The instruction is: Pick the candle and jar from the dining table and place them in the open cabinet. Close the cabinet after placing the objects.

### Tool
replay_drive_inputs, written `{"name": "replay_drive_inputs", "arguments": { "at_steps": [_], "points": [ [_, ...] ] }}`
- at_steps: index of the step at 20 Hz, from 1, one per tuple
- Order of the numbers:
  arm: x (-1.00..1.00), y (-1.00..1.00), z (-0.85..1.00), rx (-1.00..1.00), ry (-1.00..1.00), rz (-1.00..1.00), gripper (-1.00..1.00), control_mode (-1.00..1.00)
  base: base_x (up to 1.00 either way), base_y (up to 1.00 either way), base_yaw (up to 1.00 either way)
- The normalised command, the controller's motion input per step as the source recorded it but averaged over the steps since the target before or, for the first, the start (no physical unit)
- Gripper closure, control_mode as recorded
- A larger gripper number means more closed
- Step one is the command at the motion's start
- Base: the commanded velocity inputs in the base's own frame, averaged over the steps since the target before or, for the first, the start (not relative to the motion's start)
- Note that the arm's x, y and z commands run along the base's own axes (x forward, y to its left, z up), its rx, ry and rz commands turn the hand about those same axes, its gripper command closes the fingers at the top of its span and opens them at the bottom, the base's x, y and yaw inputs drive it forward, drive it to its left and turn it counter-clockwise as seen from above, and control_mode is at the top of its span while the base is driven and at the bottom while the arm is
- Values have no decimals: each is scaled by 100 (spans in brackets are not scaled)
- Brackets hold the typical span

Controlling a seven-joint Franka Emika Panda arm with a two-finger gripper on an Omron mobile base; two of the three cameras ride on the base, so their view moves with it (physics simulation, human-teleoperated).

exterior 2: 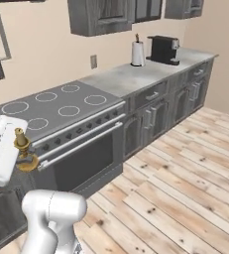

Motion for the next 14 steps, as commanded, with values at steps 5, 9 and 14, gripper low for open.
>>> {"name": "replay_drive_inputs", "arguments": {
  "at_steps": [5,9,14],
  "points": [
    [0,0,0,0,0,0,100,100,0,0,31],
    [0,0,0,0,0,0,100,100,0,0,31],
    [0,0,0,0,0,0,100,100,0,0,29]
  ]
}}
